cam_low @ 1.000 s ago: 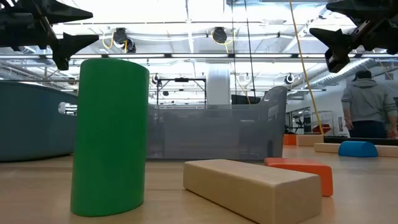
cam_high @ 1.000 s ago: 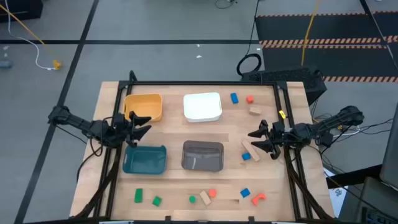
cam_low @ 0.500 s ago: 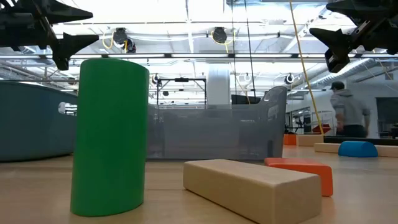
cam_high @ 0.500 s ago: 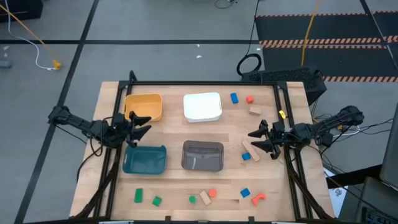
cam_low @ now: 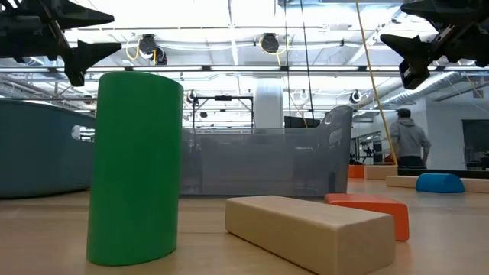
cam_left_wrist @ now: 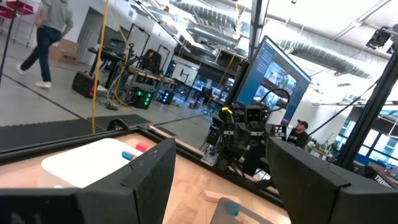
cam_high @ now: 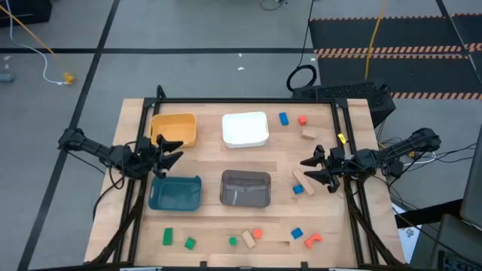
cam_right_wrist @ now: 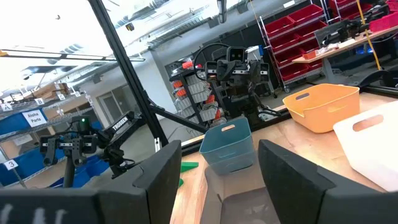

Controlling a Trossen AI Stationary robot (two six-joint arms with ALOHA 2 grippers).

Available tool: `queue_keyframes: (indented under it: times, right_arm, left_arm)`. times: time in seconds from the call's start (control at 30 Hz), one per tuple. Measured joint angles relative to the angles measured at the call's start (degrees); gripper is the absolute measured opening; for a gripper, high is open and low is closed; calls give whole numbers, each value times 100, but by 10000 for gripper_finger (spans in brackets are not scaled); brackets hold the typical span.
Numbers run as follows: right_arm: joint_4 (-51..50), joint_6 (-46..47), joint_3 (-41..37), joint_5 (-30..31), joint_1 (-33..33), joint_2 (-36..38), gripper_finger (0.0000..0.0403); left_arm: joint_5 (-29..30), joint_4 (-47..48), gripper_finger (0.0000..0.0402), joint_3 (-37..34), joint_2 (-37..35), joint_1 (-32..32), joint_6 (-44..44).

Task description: Sort & place blocks by color

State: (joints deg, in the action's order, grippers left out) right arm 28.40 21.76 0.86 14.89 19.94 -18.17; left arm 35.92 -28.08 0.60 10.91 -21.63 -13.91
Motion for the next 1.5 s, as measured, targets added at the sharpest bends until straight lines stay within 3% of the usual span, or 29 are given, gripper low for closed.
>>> queue_keyframes:
  times: [1.5]
  right_arm:
    - [0,0,1,-1,0,-1,208]
  left_arm:
    - [2,-48,251,1,-1,17,194]
